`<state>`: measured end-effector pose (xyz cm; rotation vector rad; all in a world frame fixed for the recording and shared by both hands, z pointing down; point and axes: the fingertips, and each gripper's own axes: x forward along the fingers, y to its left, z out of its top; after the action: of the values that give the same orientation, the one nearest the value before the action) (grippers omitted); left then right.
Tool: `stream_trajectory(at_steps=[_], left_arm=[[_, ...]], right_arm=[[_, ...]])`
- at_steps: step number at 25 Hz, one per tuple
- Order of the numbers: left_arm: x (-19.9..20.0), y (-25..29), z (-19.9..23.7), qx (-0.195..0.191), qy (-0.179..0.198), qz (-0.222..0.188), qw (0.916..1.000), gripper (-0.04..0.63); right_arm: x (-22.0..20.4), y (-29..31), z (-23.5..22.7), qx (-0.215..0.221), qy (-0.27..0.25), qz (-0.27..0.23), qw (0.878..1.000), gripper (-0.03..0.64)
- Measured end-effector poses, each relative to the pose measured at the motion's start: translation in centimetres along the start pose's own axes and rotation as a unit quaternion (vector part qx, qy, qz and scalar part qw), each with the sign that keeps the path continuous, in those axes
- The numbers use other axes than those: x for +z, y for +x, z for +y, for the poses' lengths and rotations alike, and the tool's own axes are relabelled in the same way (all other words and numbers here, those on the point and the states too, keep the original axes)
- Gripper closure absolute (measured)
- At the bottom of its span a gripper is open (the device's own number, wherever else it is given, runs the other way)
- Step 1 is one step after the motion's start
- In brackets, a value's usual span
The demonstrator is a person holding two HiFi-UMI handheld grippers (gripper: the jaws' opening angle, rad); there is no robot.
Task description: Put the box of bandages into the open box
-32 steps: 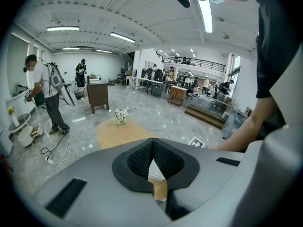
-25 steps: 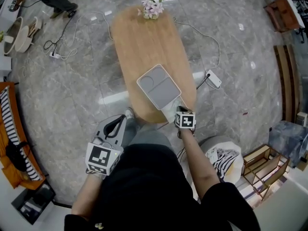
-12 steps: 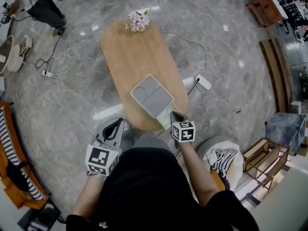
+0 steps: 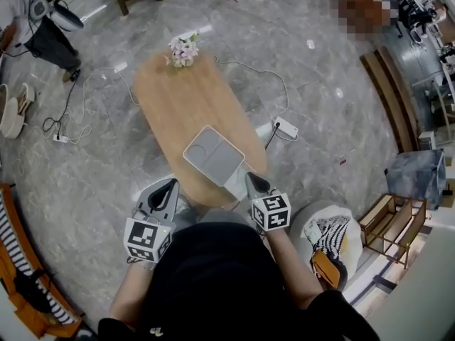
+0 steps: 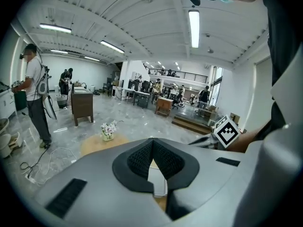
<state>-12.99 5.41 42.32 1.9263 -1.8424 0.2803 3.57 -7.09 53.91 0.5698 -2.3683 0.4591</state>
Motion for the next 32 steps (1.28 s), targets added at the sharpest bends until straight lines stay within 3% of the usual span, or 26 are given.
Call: stream_trajectory(at_steps=[17, 32], left_arm=[[4.3, -0.3, -0.8, -0.039, 0.02, -0.043, 0.9981, 0.581], [7.4, -1.4, -2.3, -0.061, 0.014, -0.086, 0.9943, 0.581]], right_arm=[[9.9, -10.0, 2.7, -0.002, -0.043, -0.158, 0.986, 0.62], [11.9, -15.3, 2.8, -0.012, -0.04, -0.221, 0.974, 0.62]])
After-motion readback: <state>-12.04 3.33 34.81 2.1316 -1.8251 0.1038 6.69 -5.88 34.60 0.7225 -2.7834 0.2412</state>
